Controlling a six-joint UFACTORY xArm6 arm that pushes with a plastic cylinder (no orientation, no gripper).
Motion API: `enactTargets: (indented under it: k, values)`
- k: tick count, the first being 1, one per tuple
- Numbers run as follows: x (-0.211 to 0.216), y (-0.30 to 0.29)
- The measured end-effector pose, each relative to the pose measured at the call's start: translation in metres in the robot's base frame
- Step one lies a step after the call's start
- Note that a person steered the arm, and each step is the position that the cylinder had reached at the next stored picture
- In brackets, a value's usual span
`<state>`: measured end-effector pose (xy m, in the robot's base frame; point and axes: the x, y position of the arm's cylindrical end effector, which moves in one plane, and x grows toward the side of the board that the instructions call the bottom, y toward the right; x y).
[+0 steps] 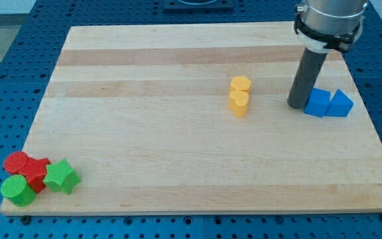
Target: Separate the green star from the group of blocks
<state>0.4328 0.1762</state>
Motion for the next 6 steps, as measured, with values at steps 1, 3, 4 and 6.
enactTargets:
  k: [1,3,4,6]
  values:
    - [0.0,-0.013]
    - [0.094,-0.067]
    - [0.145,-0.137]
    - [0.185,-0.228]
